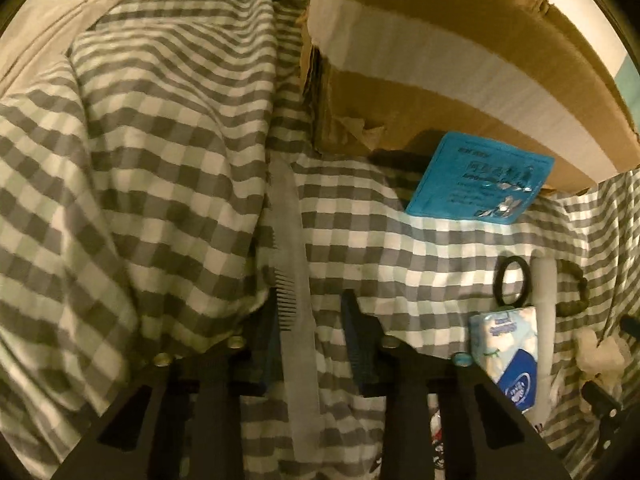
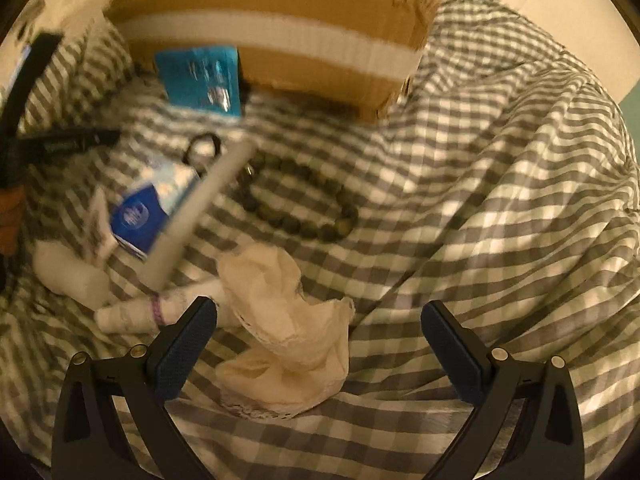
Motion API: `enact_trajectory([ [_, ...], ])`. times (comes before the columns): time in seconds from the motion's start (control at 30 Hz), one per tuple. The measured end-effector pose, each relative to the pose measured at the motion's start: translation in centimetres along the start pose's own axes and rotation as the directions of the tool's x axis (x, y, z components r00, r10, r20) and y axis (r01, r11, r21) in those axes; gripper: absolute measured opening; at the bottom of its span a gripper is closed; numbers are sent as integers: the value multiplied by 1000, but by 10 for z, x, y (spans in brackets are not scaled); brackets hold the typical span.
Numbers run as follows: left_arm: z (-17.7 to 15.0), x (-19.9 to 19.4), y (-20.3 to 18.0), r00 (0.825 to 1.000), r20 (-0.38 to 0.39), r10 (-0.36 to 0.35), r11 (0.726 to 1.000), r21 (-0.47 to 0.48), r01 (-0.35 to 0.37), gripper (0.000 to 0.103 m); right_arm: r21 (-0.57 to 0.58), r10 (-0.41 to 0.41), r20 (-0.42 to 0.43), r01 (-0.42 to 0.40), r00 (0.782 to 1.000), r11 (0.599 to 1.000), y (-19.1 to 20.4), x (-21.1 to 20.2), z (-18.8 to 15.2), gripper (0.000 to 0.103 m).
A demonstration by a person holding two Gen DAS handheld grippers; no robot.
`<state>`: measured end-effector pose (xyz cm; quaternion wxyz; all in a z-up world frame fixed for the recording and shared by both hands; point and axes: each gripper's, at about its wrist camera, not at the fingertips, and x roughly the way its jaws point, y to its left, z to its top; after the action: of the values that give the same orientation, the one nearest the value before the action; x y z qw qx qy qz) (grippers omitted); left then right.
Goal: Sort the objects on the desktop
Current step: 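Grasp the clear plastic strip with the left tool while the right tool grasps the lace cloth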
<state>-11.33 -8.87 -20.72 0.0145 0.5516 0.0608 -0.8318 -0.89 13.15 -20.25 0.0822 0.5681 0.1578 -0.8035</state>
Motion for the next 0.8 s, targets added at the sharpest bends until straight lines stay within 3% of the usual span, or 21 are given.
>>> enact_trajectory([
  [0.07,0,3,1,1000,-8,-9,1000,5,9,7,-22,-5,-13,5,1000,1000,5,3,0,93],
  [0.23,-4,-5,5,999,23,-45,999,-1,45,3,-1,32,-35,-32,999,999,0,7,-3,35],
  [0.3,-6,-13,4,998,45,-45,999,8,45,3,20,74,-22,-74,997,997,-4,4,-4,25],
  [0.47,-14,-31,4,994,88,-70,998,10,69,3,41,116,51,-118,992,992,-9,-12,-6,15],
  [0.8,-26,-72,-15,981,178,-74,995,83,60,3,101,107,209,-131,972,986,-22,-47,-8,14],
])
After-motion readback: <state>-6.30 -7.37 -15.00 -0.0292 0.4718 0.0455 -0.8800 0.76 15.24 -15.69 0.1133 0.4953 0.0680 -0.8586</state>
